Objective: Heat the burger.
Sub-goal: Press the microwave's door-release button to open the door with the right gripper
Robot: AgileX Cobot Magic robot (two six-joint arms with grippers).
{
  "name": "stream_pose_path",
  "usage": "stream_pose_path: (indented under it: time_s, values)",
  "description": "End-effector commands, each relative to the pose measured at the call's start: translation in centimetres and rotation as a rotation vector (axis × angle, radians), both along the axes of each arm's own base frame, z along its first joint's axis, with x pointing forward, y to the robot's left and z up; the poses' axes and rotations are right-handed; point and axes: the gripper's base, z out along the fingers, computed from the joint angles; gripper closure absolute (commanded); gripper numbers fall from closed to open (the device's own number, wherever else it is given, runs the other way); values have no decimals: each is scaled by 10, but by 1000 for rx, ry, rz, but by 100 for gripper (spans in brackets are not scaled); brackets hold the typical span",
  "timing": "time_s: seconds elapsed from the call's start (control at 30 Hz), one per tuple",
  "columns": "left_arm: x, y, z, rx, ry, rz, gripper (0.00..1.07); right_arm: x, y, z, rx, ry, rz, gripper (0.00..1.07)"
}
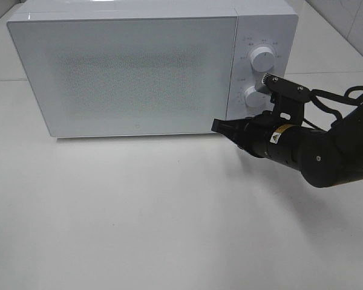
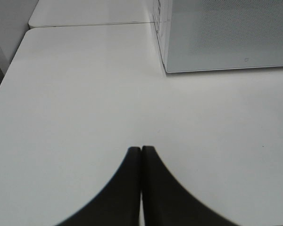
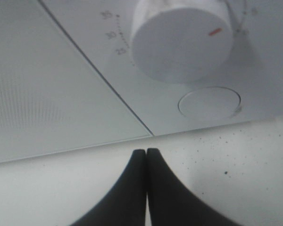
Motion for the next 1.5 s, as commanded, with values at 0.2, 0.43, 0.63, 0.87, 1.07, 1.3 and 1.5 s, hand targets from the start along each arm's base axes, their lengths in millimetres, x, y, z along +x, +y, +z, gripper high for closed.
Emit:
stream_pose_path:
  time_s: [0.2, 0.43, 0.63, 0.87, 1.07, 1.3, 1.5]
  values:
    - [-2, 0, 0, -6, -34, -3, 106, 12, -5, 3, 364, 50, -275, 107]
    - [-2, 0, 0, -6, -34, -3, 106, 14, -12, 4, 464, 54, -403, 107]
    - [-2, 0, 0, -6, -34, -3, 106, 19, -11, 8, 497, 38, -418, 107]
    - [-2, 0, 0, -6, -34, -3, 106, 19, -13, 8, 511, 33, -450, 107]
    - [-2, 0, 0, -6, -34, -3, 106, 19, -13, -5, 500, 54, -459, 107]
    - [-2, 0, 0, -6, -34, -3, 106, 19, -14, -14, 594, 64, -508, 107]
    - [-2, 0, 0, -6, -34, -3, 106, 24, -9, -17, 580, 56, -459, 107]
